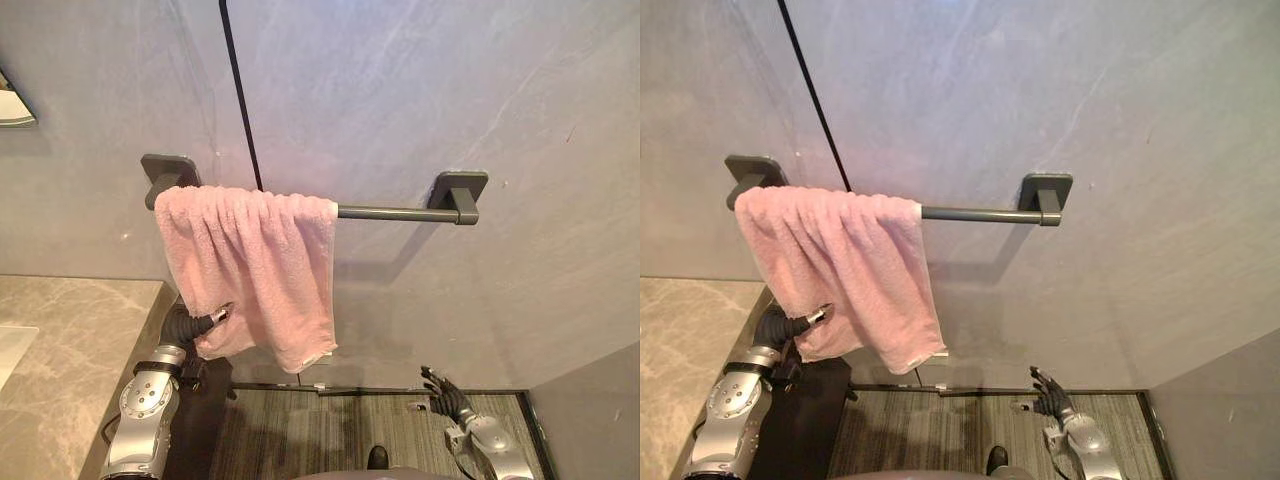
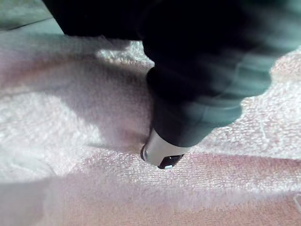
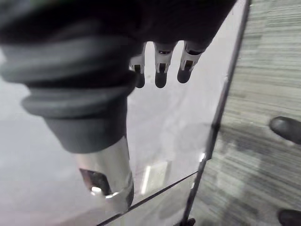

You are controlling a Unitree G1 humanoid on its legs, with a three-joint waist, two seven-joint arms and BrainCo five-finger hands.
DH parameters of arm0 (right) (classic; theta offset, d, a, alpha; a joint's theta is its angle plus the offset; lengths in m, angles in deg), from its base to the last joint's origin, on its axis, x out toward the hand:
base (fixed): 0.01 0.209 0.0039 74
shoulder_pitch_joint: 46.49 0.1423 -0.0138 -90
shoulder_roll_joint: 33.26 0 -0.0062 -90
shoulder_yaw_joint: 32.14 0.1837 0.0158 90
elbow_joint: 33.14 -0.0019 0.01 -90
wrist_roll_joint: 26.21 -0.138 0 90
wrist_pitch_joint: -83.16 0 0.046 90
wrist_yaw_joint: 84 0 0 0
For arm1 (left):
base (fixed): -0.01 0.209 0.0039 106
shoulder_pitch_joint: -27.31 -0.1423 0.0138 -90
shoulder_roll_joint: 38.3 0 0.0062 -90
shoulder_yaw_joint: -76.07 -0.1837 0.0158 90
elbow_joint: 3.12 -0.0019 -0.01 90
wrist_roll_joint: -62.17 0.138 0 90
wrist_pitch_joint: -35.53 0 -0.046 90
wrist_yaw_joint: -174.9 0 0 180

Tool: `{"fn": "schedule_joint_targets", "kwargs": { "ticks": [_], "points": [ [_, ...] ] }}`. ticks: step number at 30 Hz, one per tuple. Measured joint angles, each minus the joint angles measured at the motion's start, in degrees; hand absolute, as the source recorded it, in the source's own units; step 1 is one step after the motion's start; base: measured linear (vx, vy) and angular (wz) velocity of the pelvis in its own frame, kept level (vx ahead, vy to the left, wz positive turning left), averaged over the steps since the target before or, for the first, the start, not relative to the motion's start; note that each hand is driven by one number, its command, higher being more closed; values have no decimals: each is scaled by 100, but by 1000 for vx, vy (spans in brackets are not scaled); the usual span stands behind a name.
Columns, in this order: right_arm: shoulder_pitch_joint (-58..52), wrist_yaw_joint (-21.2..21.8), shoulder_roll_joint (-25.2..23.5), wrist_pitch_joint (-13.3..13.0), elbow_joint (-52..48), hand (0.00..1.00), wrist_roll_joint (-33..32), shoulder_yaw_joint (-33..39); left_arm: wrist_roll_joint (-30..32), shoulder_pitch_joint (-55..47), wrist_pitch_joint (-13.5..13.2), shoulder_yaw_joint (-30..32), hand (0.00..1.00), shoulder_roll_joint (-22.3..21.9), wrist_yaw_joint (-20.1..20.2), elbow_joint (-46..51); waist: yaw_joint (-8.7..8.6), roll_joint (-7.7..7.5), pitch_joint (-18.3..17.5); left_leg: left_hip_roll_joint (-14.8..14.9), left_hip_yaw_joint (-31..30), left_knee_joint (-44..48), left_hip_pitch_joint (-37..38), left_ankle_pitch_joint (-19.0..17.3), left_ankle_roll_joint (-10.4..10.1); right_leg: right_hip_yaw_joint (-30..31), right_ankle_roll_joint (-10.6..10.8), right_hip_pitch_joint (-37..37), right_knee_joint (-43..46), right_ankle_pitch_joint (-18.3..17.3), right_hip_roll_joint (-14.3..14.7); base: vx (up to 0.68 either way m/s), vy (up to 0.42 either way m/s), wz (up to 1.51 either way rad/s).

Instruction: Organize washtable

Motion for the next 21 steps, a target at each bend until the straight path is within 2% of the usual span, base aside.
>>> {"fn": "schedule_joint_targets", "kwargs": {
  "ticks": [4,8,13,21],
  "points": [
    [-3,278,176,-10,-749,0,-89,-491,0,-1,-7,-9,100,-5,-66,18,5,-18,0,-2,-1,1,0,-1,2,2,3,1,0,3,-2,-8,-1,0],
    [0,847,608,-103,-1744,0,-276,-1086,0,-2,-14,-31,100,-6,-78,49,56,-25,-3,0,-2,8,-1,0,3,34,0,3,0,7,-3,-25,-3,0],
    [178,1326,901,-117,-2517,0,-834,-1402,0,-1,-16,-242,100,-56,-85,188,107,-84,-19,13,-8,137,-87,-21,31,60,-45,-24,-1,48,-6,-35,-6,0],
    [634,1355,1035,-118,-3021,0,-1239,-1608,0,10,-15,-235,100,-209,-90,532,234,-100,-13,16,15,204,-169,-41,59,107,-57,-31,1,89,-5,-74,-8,-3]
  ]
}}
